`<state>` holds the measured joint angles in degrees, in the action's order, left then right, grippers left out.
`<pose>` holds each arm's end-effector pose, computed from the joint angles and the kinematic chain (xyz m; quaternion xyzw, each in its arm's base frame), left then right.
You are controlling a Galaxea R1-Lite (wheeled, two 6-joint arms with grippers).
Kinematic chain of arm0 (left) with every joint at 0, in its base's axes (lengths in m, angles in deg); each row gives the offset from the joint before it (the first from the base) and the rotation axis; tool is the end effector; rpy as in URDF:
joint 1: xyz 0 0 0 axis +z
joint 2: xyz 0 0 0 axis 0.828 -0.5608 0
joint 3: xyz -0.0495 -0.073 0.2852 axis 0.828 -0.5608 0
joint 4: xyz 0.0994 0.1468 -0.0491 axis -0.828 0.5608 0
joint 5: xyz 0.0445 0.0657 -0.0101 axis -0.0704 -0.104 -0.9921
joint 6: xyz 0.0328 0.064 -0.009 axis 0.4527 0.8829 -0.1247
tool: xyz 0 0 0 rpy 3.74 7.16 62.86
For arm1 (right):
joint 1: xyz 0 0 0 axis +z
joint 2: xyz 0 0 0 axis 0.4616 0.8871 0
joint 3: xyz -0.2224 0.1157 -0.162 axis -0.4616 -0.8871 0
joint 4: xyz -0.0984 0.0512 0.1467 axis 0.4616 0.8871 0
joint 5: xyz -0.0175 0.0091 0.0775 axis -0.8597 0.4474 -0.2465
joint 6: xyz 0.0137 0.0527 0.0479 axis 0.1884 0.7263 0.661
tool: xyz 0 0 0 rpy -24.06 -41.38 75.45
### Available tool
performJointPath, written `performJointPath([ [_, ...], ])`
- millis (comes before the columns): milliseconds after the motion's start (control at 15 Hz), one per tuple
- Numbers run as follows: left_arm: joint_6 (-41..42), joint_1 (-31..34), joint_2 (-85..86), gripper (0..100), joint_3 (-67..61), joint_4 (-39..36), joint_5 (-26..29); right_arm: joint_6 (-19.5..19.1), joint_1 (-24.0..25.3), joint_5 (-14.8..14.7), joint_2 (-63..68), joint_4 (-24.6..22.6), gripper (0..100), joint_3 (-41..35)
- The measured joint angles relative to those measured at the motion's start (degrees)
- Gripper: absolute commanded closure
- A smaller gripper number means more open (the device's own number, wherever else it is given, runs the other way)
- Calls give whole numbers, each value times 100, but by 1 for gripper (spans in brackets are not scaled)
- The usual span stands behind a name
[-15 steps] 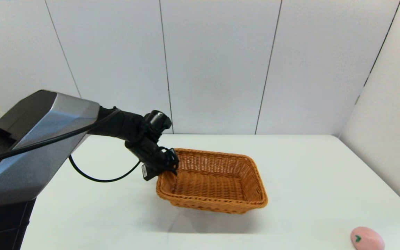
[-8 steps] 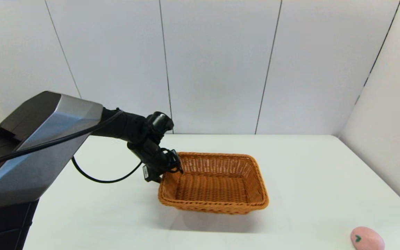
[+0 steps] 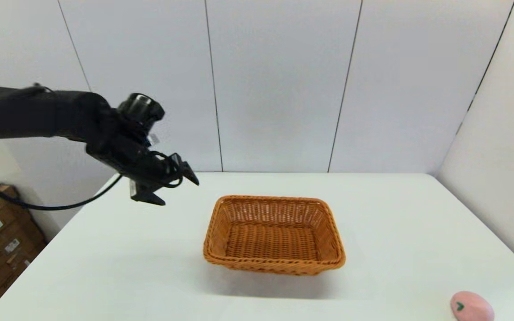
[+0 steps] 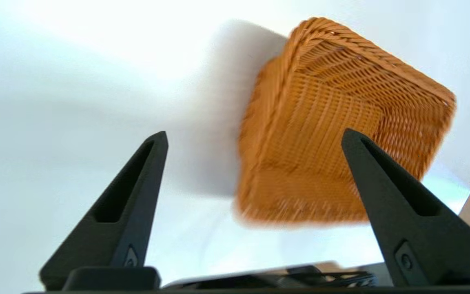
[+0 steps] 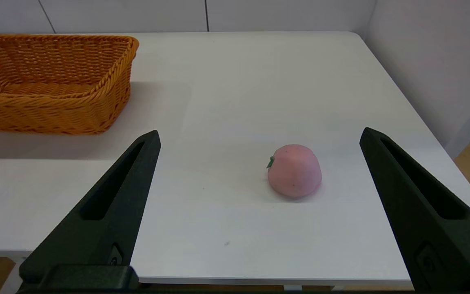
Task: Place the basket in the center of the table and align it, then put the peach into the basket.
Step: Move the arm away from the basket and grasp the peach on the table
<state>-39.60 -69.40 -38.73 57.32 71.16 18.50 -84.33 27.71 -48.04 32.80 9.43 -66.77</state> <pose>0.3557 -0.1003 0.1572 -0.2587 0.5323 -0.0217 0.8058 0.0166 -0.0012 0.0721 0.0064 0.0412 -0.0075 0.9991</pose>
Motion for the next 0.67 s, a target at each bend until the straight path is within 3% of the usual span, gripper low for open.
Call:
performJointPath([
  [667,1303,561,5548,0,-3594,99,-1429,-5,2,0,0,0,0,0],
])
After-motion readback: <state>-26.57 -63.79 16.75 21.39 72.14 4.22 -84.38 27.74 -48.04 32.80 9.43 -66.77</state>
